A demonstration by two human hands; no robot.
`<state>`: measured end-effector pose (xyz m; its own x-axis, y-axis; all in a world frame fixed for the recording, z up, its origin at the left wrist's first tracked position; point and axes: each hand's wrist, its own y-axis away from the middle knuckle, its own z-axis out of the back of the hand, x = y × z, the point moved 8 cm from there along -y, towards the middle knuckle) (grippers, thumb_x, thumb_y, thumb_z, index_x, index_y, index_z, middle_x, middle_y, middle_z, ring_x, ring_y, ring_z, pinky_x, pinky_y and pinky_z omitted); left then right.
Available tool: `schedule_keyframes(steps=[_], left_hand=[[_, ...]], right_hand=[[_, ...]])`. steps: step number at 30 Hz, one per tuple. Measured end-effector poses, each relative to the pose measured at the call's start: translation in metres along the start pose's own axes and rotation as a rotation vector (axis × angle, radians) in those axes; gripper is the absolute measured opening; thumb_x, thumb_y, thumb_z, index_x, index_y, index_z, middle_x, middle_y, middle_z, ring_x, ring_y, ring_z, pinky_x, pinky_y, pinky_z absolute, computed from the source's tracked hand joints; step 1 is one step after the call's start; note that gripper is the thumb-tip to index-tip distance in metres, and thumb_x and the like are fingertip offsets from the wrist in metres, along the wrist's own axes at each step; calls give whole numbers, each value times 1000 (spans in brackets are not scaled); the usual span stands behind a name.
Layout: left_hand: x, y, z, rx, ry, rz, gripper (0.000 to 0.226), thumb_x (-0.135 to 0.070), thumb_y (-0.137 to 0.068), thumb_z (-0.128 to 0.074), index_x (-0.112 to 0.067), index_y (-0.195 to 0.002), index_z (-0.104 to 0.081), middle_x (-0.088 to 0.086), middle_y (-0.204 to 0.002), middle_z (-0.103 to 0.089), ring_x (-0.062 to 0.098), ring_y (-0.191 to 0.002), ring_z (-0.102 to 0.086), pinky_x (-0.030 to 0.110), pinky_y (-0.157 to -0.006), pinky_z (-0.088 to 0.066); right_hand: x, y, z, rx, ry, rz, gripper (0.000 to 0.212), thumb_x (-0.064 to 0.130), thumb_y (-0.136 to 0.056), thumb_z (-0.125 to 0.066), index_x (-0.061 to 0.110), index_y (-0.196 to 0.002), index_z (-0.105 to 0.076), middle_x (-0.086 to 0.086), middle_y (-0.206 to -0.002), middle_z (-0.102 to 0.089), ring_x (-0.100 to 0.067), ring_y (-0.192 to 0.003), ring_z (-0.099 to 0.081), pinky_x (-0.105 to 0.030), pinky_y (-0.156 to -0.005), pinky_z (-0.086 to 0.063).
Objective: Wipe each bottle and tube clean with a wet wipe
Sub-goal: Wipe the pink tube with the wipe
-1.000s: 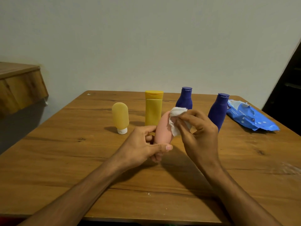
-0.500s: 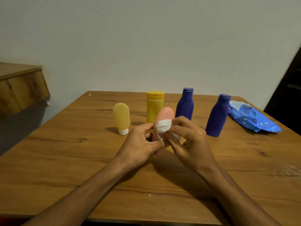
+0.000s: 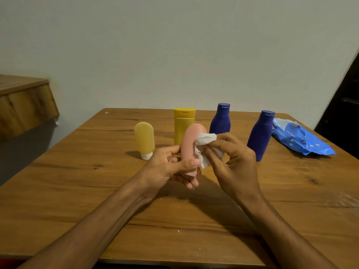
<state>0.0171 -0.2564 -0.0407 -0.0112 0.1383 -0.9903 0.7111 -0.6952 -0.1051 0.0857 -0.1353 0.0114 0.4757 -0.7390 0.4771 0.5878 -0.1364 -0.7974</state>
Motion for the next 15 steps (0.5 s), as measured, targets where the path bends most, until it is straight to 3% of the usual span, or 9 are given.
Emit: schedule_keyframes(steps=[4,10,15], left_hand=[[4,2,-6,72,30,26,49,-18,-80,-75,0,-122,-59,22,-90,-70,30,-67,-66,31,-58,-58],[1,-1,4,-115,153,-9,66,-32,-64,-76,-3,-121,-59,17,-85,-73,24,-65,-69,29,-58,-60],[2,0,2,-85,167,20,61,-31,-66,-75,-5,-119,-60,19,-85,-72,24,-64,-69,29,-59,-60]], right_hand=[[-6,-3,13,-111,-71,-79,15,16,-84,-65,15,-99,-69,0,-96,-65,-9,-90,-62,-15,-73,-49],[-5,1,-10,116,-92,-105,16,21,-81,-66,13,-94,-72,4,-96,-66,-9,-93,-62,-25,-76,-54],[-7,-2,-7,95,-79,-126,15,21,-81,-66,16,-95,-72,5,-95,-66,-8,-92,-62,-26,-76,-54]])
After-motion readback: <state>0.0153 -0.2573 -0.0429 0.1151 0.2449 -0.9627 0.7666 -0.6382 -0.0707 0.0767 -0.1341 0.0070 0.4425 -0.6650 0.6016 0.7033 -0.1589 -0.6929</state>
